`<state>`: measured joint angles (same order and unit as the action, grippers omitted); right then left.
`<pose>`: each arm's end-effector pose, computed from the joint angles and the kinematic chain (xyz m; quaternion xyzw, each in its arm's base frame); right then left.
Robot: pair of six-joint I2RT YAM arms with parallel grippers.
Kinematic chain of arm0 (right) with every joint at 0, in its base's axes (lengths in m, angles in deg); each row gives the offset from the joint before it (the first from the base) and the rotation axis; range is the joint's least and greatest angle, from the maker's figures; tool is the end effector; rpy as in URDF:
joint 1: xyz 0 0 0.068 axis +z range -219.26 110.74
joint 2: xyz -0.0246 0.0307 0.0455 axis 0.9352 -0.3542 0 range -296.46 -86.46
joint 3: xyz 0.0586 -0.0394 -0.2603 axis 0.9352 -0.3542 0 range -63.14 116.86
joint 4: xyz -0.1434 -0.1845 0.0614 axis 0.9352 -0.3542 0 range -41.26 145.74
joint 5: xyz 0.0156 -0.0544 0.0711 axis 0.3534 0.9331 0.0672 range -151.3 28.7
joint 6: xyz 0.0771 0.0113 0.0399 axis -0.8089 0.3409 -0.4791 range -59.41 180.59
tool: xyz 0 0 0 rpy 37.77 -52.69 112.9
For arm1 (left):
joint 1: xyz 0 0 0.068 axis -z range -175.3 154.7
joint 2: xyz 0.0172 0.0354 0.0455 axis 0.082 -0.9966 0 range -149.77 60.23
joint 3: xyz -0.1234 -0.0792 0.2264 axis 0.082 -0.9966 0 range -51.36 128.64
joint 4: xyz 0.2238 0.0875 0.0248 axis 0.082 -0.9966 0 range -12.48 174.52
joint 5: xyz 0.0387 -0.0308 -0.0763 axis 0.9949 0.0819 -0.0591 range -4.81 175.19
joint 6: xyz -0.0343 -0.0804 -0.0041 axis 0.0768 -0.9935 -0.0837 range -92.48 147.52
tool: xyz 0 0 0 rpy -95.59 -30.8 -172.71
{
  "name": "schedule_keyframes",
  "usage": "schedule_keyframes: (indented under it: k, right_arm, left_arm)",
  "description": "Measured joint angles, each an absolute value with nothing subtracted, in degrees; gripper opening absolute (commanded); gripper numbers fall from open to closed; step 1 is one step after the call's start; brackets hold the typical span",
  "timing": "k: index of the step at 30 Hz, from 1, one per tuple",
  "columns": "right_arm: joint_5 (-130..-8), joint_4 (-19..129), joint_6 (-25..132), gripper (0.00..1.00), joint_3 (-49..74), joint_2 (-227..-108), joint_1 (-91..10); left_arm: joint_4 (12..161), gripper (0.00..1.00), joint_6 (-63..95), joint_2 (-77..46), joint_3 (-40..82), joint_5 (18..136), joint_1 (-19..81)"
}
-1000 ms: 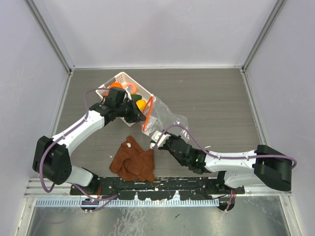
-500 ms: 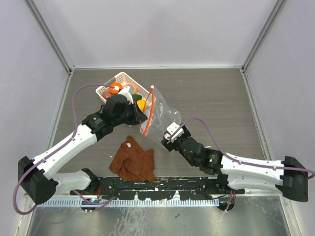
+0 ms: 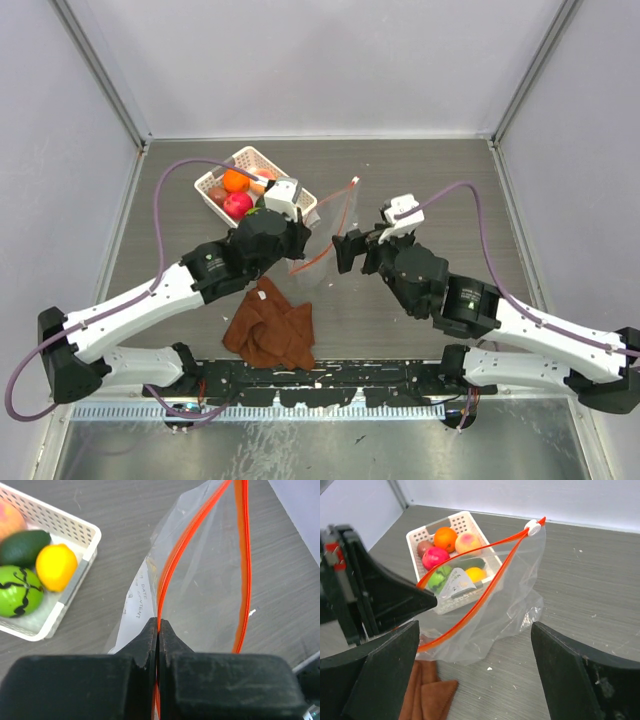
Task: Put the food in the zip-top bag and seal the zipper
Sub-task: Open the zipper of the food storage bag.
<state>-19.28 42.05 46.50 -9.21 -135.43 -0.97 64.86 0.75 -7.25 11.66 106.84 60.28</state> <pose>0.1210 0.1634 0.3694 -0.1149 0.7371 0.1955 0.6367 0.1826 -0.2158 0.3372 0.1061 0.8238 -0.2330 0.5058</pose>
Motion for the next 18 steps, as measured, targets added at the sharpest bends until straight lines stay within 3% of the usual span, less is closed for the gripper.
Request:
schedule_keyframes:
  k: [9,18]
  right_arm:
    - [-8.79,31.58,34.11,0.96,1.13,-146.62,-1.4]
    - [-8.77,28.11,25.87,0.84,0.83,-150.95,-8.2]
  left_arm:
    - [69.66,0.0,7.24,-11.19,14.4,120.26,68.01]
    - [72.9,0.0,5.34,-12.74,14.4,128.06,69.37]
